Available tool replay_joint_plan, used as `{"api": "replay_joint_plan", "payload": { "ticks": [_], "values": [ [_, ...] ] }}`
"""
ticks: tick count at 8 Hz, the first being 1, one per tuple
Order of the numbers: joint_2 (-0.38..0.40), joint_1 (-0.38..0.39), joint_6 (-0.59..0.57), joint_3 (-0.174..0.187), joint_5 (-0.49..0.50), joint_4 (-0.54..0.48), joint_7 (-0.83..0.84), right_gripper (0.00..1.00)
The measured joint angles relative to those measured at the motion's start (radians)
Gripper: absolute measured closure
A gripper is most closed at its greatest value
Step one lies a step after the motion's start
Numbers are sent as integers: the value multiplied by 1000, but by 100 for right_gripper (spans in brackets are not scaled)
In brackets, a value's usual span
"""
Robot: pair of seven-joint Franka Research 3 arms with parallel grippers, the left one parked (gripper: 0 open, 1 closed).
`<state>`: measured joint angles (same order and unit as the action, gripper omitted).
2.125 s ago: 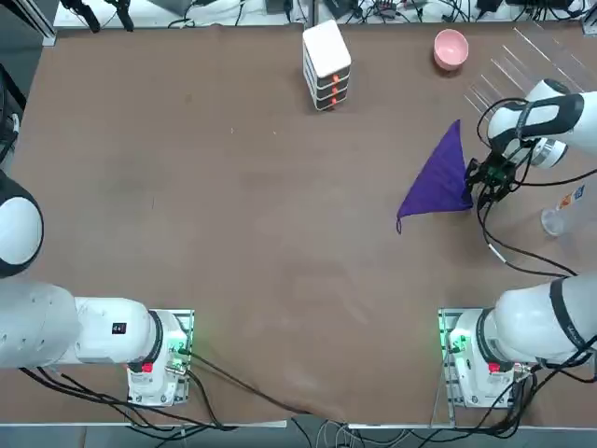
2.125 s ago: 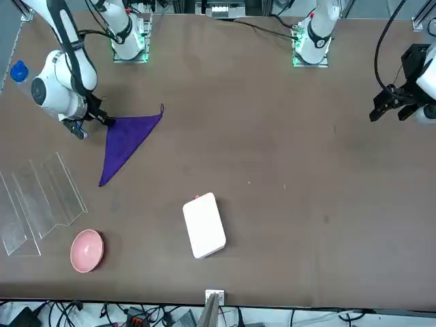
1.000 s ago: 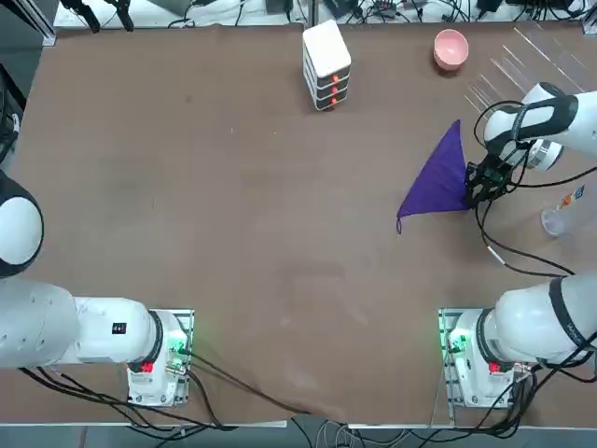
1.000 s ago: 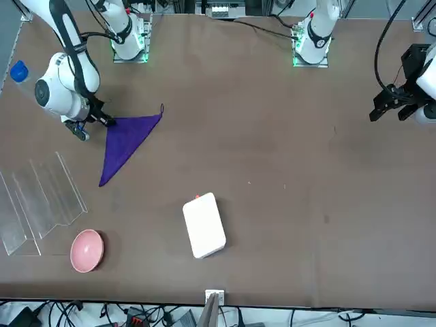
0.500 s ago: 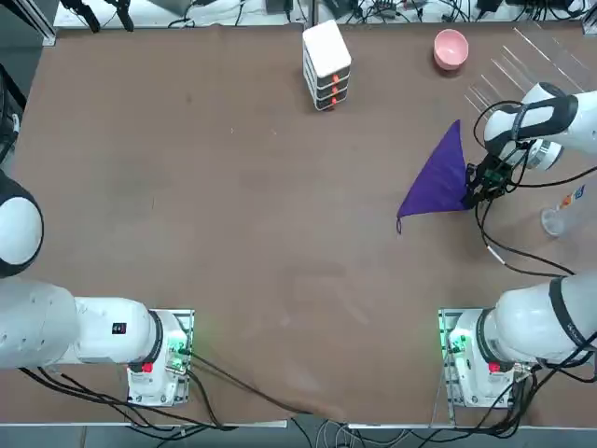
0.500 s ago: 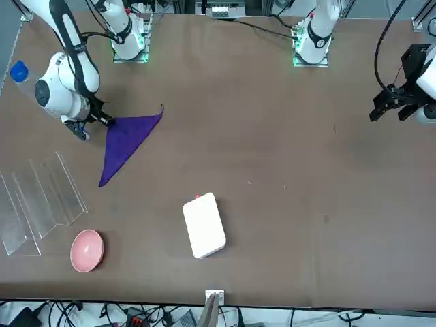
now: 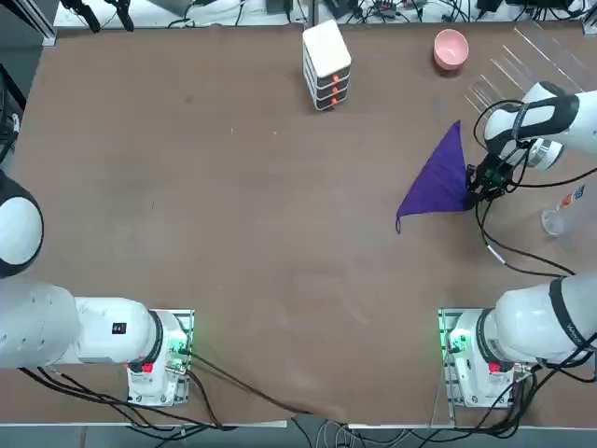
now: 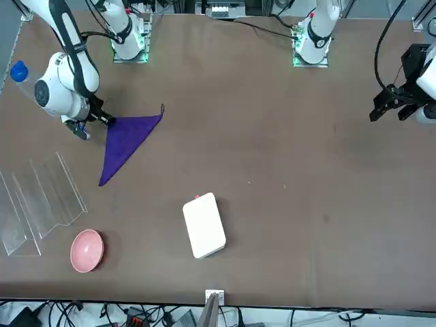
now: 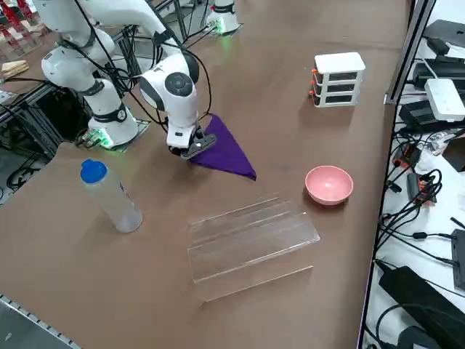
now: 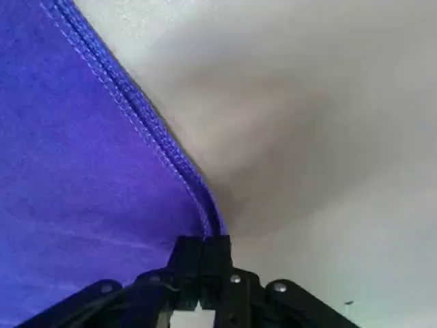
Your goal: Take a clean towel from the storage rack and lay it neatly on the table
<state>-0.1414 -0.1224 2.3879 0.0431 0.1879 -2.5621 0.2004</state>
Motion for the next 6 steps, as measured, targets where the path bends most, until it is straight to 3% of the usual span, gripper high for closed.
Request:
{"api": "replay_joint_plan", "payload": {
  "ticks": [3, 6],
  "values": [
    [31, 0, -86, -1, 0, 47, -1, 99],
    [30, 27, -93, -4, 12, 103, 5, 99]
  ]
}}
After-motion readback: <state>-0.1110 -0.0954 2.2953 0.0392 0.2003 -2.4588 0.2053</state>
